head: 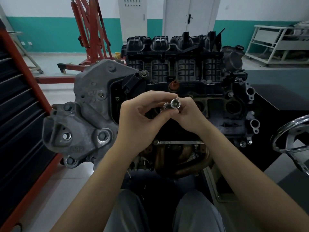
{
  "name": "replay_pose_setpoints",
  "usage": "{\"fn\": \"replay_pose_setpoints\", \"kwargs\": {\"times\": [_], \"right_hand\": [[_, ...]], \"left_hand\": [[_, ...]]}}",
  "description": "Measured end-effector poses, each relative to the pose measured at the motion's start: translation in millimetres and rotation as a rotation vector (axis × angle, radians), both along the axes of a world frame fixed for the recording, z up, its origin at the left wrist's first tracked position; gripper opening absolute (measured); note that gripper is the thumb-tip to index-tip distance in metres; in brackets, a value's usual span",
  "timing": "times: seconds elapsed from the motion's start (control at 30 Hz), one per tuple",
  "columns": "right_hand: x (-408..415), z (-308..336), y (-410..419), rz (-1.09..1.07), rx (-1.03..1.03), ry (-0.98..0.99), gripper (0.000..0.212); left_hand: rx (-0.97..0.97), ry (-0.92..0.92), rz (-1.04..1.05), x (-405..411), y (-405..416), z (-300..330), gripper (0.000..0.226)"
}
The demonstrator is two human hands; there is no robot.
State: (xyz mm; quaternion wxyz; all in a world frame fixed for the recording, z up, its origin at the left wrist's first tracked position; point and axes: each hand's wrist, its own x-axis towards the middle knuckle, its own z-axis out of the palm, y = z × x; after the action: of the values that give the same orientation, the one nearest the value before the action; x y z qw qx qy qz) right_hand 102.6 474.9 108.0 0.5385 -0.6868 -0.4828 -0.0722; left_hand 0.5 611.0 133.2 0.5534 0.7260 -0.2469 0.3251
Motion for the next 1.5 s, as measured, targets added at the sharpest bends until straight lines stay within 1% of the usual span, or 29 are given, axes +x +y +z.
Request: {"fn": "replay_pose_setpoints", "kwargs": {"times": [0.1, 0.23, 0.3, 0.37, 0.43, 0.5, 0.57, 0.67, 0.7, 0.77, 0.87, 0.97, 1.07, 1.17, 1.23, 1.3, 1.37, 1.43, 1.5], "right_hand": [[4.8, -0.3, 0.2, -0.034, 0.038, 0.004, 0.021], [8.2, -7.0, 3.2, -0.058, 0.095, 0.021, 0.014], [7.1, -7.3, 3.1, -0.032, 0.095, -0.006, 0.015], [5.8, -7.3, 3.1, -0.001, 0.063, -0.017, 0.022], [6.7, -10.2, 4.2, -0.032, 0.083, -0.002, 0.025], [9.7, -16.8, 5.1, -0.095, 0.128, 0.013, 0.020], [11.8, -19.6, 7.0, -0.138, 0.146, 0.020, 0.018], [9.4, -17.3, 6.0, -0.108, 0.157, -0.018, 0.014], [6.7, -14.9, 5.5, -0.084, 0.148, -0.030, 0.015], [1.3, -9.9, 5.2, -0.050, 0.109, -0.025, 0.027], [4.3, -12.2, 4.4, -0.087, 0.116, 0.003, 0.031], [10.1, -18.9, 5.6, -0.134, 0.165, 0.034, 0.025], [10.4, -19.7, 6.6, -0.122, 0.175, 0.050, 0.023], [4.1, -14.3, 5.1, -0.079, 0.143, 0.050, 0.026], [2.7, -12.8, 4.5, -0.065, 0.120, 0.055, 0.022], [4.9, -14.0, 3.9, -0.088, 0.132, 0.059, 0.020], [7.4, -16.9, 4.3, -0.118, 0.165, 0.052, 0.027], [9.6, -18.5, 4.4, -0.116, 0.182, 0.060, 0.027], [9.9, -18.5, 4.3, -0.101, 0.192, 0.063, 0.026]], "left_hand": [[0.026, 0.008, 0.041, 0.3, 0.1, 1.2, 0.034], [0.056, -0.034, 0.123, 0.4, -2.2, 2.1, 0.028], [0.029, -0.030, 0.087, 0.6, -2.5, 0.7, 0.028], [-0.032, 0.009, -0.001, 0.6, -1.3, 0.4, 0.031], [-0.045, 0.033, -0.062, 0.8, -0.1, 0.7, 0.033], [-0.006, 0.036, -0.026, 1.4, -1.4, 1.5, 0.033], [-0.008, 0.019, 0.043, 1.2, -4.1, 3.5, 0.032], [-0.044, 0.008, 0.048, 2.5, -6.9, 4.4, 0.032], [-0.051, 0.019, 0.021, 2.8, -6.9, 4.2, 0.033], [-0.066, 0.036, -0.061, 3.0, -5.0, 3.0, 0.035], [-0.030, 0.059, -0.127, 2.5, -3.3, 3.1, 0.035], [0.048, 0.047, -0.008, 3.8, -5.4, 5.0, 0.037], [0.031, 0.026, 0.072, 3.3, -7.9, 3.9, 0.028], [-0.010, 0.063, 0.000, 3.2, -7.7, 3.2, 0.035], [-0.019, 0.083, -0.083, 3.6, -5.5, 2.8, 0.037], [0.008, 0.091, -0.120, 4.0, -4.6, 3.1, 0.037], [0.046, 0.074, -0.059, 4.0, -6.1, 4.0, 0.037], [0.051, 0.039, 0.052, 3.6, -7.9, 4.7, 0.033], [0.043, 0.015, 0.104, 3.1, -9.1, 4.7, 0.030]]}}
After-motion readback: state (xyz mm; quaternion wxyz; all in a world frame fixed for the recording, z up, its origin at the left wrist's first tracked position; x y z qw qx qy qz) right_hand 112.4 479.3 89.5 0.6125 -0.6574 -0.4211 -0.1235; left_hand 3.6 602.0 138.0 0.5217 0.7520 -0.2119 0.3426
